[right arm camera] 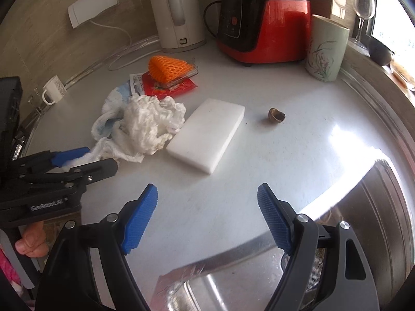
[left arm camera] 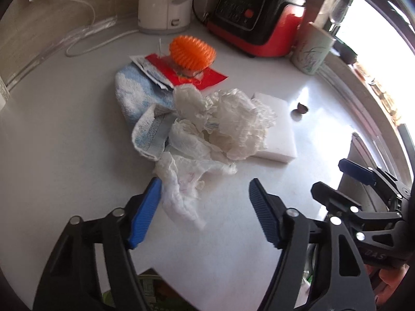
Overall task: Collect trash
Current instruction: 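Move the left gripper to the tissues and grasp a white tissue, then lift the tissue with the left gripper while the right gripper grasps the white sponge, then drop the tissue into the basket with the left gripper while the right gripper carries the sponge over it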
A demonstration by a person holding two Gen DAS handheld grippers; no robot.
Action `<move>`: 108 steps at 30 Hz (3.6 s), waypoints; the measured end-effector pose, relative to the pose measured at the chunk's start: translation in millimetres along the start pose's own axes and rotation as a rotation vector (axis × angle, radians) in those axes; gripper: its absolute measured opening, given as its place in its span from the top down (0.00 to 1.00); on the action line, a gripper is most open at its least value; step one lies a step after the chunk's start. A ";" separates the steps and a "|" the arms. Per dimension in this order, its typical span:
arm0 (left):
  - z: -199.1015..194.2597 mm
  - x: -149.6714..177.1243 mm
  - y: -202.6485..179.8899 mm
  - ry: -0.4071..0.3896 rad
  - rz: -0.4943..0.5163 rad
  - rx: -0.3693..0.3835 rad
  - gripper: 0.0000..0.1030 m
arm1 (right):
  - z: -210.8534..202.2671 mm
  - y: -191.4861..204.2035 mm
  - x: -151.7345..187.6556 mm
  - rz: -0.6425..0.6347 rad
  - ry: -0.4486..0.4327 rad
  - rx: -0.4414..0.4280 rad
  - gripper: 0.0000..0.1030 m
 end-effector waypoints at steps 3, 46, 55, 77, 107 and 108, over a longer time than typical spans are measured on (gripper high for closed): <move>15.7 -4.1 4.4 0.037 -0.015 -0.016 0.58 | 5.1 -5.5 -3.5 0.008 -0.006 -0.016 0.23; -105.5 46.2 70.9 -0.121 -0.216 -0.072 0.93 | 80.4 15.5 -40.5 0.098 -0.033 0.101 0.12; -101.1 44.8 65.8 -0.113 -0.198 -0.072 0.93 | 65.7 -9.0 -29.1 0.109 -0.041 0.085 0.23; -96.7 45.1 62.8 -0.097 -0.178 -0.064 0.93 | 54.9 -9.2 -47.4 0.136 -0.092 0.170 0.17; -166.9 150.9 61.6 -0.083 0.092 0.117 0.93 | -90.7 69.6 38.0 0.189 -0.134 0.186 0.41; -167.1 157.1 62.4 -0.073 0.105 0.120 0.93 | -97.2 77.0 46.9 0.194 -0.133 0.176 0.41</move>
Point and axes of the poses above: each gripper's, at about its wrist camera, not at the fingertips, and z roughly the way its jaws point, y to its left, x to its underside, the point moved 1 cm from there along z, roughly the way its jaws point, and after that the axes turned 2 degrees about x, right-handed, at the moved point
